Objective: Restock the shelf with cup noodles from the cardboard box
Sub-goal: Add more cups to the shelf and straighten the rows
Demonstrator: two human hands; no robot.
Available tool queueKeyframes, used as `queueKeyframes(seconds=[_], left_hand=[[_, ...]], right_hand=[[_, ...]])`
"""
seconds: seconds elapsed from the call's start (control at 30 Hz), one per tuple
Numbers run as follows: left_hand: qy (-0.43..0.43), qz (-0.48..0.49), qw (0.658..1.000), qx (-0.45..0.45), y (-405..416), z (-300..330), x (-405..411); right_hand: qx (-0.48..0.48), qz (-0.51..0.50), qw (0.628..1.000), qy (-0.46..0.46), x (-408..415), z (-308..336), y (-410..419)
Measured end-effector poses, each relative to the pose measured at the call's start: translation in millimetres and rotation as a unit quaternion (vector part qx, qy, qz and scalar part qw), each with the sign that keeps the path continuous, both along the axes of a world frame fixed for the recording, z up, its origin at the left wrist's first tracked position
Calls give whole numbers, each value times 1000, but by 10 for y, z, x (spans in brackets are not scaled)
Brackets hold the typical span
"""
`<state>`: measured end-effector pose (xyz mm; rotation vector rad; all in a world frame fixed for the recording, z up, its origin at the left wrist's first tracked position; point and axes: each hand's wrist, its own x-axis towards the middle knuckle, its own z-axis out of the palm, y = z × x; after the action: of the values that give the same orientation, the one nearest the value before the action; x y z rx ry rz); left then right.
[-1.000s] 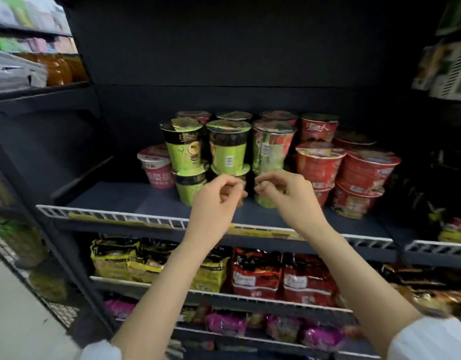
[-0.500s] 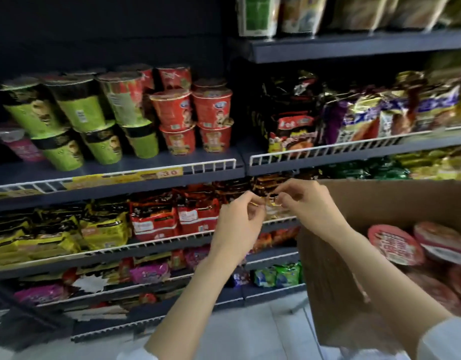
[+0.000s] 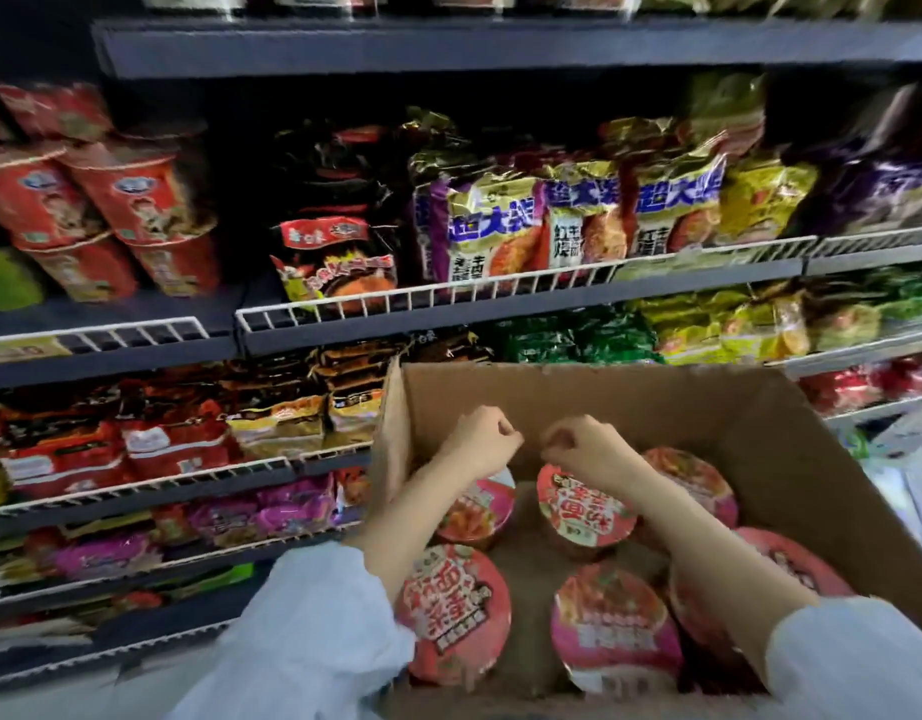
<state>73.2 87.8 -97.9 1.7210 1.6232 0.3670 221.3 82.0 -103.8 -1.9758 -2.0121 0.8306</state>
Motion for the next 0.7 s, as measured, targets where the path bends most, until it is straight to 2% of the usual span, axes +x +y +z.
queueKeyframes(seconds=[0.23, 0.3, 0.4, 0.57, 0.7], left_hand=[[37, 103, 978, -176, 448, -840, 692], [23, 118, 969, -214, 458, -978, 812], [-5, 115, 957, -265, 455, -1098, 968], [-75, 173, 920, -343, 450, -1173, 1094], [-90, 212, 924, -306, 486, -1075, 1042]], right_hand=[[-193, 19, 975, -105, 840, -859, 667], [-215, 16, 968, -127, 967, -1071, 756], [-197, 7, 969, -146, 1074, -1295, 840], [-171, -66, 983, -10, 1138, -1336, 927], [-118, -112, 983, 81, 1150, -1098, 930]])
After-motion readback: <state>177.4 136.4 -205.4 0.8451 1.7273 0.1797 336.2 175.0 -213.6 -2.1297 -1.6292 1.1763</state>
